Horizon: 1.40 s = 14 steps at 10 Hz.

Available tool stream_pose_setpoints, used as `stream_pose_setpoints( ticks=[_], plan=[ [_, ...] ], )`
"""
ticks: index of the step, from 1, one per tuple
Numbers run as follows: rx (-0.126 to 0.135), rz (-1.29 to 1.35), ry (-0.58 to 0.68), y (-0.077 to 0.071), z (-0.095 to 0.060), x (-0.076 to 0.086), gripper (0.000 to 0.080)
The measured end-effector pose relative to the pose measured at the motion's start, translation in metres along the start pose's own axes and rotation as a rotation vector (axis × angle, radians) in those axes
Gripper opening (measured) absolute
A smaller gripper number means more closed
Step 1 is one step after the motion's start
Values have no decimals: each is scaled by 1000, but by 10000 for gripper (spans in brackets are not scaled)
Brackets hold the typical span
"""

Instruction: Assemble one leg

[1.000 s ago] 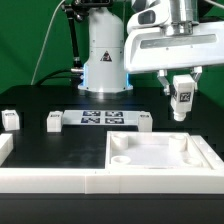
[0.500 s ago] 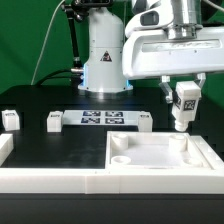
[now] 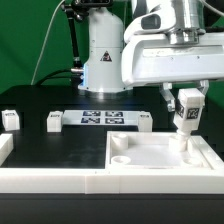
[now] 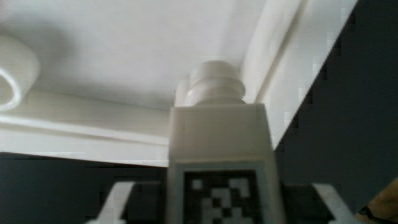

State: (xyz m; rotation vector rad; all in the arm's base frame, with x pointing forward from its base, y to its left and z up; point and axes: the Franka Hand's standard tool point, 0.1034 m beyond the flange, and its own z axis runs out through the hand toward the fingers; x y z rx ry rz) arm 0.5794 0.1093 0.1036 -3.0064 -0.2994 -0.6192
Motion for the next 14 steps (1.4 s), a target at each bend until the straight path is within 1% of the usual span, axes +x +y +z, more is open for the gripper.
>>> stream_pose_setpoints(
  ticks=[1, 2, 3, 5, 7, 9, 11, 12, 14],
  plan=[
    [-1, 0, 5, 0, 0, 1, 290],
    [-13, -2, 68, 3, 0, 4, 290],
    [-8, -3, 43, 1, 5, 3, 290],
    [-6, -4, 59, 2, 8, 20, 290],
    [-6, -1, 62, 3, 14, 29, 290],
    [-8, 1, 54, 7, 24, 27, 290],
    [-10, 0, 62, 6, 33, 23, 290],
    [-15, -1, 86, 6, 35, 24, 290],
    [-15, -1, 81, 6, 39, 21, 290]
  ],
)
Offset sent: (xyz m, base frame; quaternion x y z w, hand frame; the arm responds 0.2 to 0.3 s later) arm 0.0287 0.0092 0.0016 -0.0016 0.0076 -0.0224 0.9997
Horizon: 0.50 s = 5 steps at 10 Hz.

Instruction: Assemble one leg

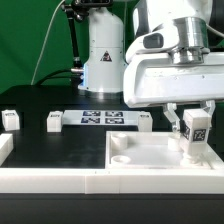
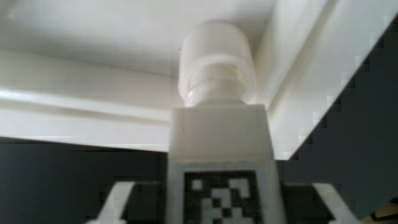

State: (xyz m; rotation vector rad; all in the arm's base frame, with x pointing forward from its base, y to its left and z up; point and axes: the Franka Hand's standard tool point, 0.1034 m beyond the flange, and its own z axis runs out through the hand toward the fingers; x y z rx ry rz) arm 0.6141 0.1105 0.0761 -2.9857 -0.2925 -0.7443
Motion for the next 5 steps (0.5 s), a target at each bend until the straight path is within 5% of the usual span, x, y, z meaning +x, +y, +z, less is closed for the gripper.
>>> stream_pose_setpoints(
  ticks=[5],
  plan=[
    [-20, -3, 98, 0, 4, -11, 290]
  ],
)
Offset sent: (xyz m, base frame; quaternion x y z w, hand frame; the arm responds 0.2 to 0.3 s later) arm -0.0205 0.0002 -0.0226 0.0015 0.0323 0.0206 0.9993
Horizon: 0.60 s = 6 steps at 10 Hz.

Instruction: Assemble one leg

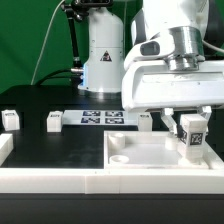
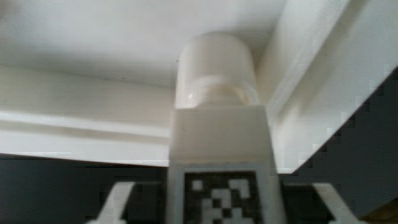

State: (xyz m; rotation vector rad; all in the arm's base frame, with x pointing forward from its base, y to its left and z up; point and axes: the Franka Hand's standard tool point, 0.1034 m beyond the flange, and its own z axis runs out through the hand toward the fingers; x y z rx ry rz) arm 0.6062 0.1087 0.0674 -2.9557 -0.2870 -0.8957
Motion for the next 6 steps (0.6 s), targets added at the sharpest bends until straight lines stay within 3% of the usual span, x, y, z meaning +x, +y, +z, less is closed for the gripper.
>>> stream_pose_setpoints(
  ticks=[4, 5, 6],
  plan=[
    [2, 0, -10, 0, 1, 0, 290],
    [2, 0, -11, 0, 1, -1, 476],
    [2, 0, -11, 0, 1, -1, 592]
  ],
)
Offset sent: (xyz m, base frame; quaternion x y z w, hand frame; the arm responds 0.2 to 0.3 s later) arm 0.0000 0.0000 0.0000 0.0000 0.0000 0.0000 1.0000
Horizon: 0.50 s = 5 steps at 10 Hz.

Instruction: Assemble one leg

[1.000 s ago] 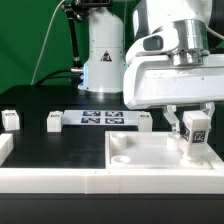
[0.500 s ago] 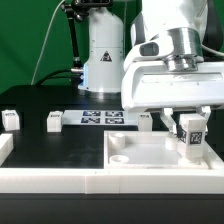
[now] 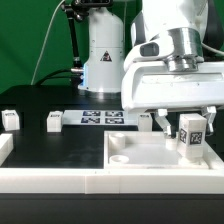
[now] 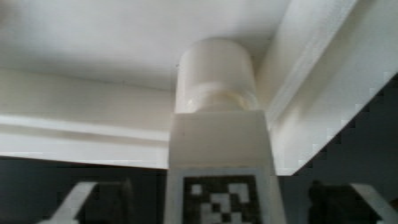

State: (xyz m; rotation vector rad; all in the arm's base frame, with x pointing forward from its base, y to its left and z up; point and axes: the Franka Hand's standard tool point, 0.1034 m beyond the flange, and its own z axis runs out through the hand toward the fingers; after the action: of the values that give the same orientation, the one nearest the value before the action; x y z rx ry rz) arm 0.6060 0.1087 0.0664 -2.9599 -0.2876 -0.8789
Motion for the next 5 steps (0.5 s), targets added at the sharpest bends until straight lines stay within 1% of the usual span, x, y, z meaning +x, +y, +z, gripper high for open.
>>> stream_pose_setpoints(
  ticks=[1, 2, 5],
  plan=[
    [0, 0, 0, 0, 0, 0, 592],
    [0, 0, 0, 0, 0, 0, 638],
    [0, 0, -1, 0, 0, 0, 646]
  ],
)
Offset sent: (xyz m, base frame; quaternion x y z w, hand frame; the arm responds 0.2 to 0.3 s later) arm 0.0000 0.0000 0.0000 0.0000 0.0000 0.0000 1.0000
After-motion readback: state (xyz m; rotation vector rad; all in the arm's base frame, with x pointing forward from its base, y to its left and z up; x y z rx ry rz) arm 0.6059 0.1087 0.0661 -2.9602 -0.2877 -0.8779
